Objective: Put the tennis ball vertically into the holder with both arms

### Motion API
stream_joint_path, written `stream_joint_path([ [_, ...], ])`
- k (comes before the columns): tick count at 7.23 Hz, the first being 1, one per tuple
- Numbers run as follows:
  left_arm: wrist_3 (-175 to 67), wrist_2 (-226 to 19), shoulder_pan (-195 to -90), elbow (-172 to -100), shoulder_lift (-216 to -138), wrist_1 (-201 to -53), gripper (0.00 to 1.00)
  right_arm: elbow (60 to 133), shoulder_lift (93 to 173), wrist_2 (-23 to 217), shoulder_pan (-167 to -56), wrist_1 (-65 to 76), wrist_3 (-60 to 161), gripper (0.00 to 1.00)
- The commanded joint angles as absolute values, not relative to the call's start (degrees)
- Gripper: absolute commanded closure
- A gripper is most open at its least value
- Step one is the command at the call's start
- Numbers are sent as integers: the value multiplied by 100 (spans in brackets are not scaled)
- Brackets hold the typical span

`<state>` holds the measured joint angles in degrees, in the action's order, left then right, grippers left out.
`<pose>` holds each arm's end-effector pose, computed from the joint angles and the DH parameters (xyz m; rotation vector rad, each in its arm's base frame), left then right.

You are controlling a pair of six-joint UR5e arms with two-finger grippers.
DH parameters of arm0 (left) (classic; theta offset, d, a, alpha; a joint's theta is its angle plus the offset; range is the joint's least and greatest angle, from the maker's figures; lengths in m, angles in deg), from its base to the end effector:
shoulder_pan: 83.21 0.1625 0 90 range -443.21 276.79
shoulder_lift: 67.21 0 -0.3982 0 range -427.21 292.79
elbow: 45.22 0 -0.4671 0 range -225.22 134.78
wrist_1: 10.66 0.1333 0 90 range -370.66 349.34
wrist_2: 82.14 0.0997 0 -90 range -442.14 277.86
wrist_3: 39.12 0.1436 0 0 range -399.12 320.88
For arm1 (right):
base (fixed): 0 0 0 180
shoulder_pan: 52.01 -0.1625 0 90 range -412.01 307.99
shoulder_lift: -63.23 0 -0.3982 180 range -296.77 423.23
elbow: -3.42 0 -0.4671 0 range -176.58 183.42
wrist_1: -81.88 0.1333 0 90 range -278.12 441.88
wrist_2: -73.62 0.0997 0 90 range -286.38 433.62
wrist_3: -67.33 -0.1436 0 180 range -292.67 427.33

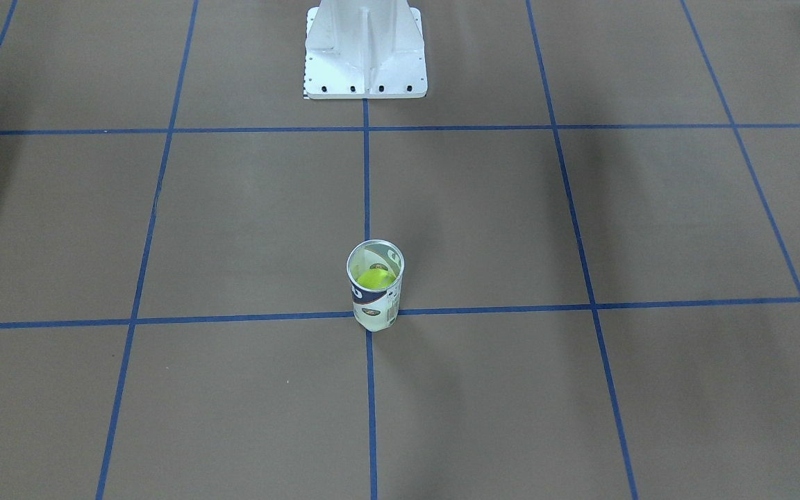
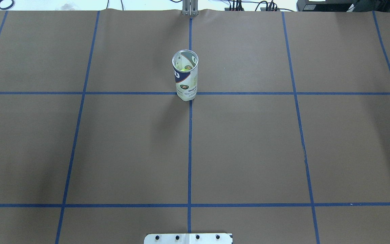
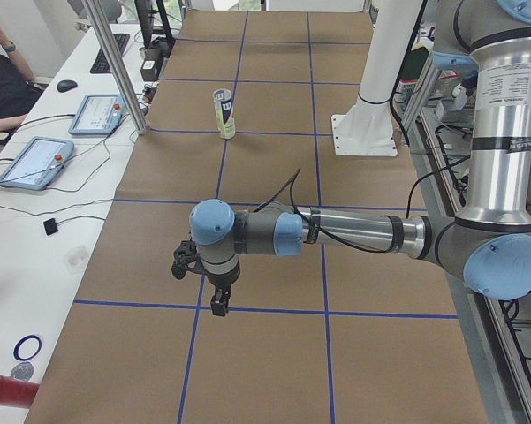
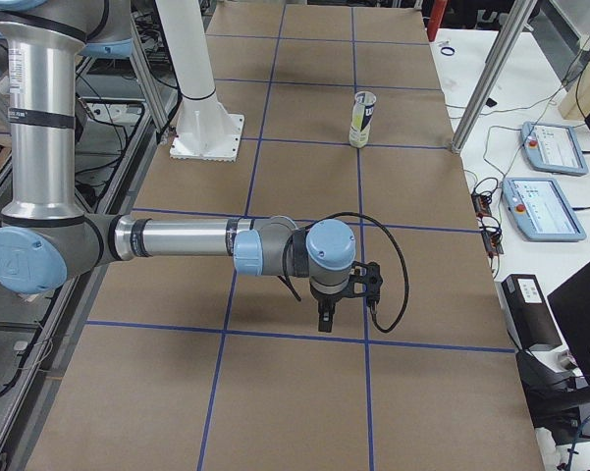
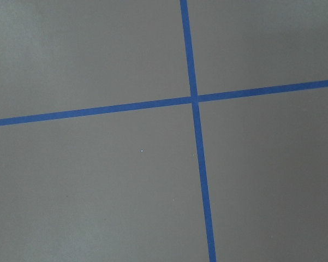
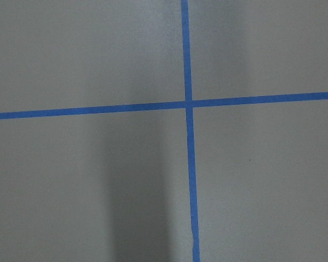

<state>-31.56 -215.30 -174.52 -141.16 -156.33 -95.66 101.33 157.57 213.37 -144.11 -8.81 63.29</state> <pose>-0.0478 -0.5580 0.6241 0.0593 0.7513 0.1043 0.0435 -0.5391 0.6181 0.0324 -0.8690 0.0785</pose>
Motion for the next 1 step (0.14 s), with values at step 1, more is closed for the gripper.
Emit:
stream_joint_path([
  [1, -3156, -21530, -17444, -14120, -15633, -9565, 0, 10133, 15762, 21337, -14411, -873, 6329, 0],
])
